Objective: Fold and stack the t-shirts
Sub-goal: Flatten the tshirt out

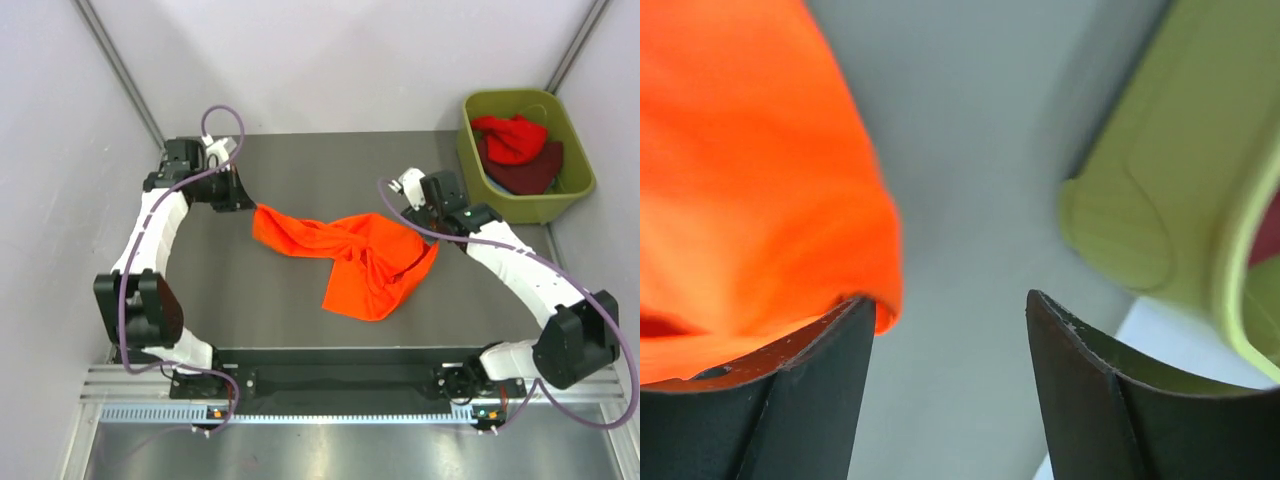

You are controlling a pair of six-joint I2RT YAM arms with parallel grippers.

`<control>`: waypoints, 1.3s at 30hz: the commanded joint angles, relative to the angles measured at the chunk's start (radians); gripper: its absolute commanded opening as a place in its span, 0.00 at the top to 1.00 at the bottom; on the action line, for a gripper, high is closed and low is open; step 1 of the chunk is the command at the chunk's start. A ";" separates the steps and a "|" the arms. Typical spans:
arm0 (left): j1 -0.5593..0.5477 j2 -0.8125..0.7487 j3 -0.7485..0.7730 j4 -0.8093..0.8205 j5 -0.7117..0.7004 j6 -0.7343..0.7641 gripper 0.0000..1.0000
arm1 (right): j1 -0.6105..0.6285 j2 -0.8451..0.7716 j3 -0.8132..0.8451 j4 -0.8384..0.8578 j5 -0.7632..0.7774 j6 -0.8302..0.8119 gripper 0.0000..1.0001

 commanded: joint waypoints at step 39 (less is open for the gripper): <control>-0.023 0.070 0.008 0.030 0.019 -0.021 1.00 | 0.456 0.364 -0.019 -0.060 -0.232 -0.236 0.42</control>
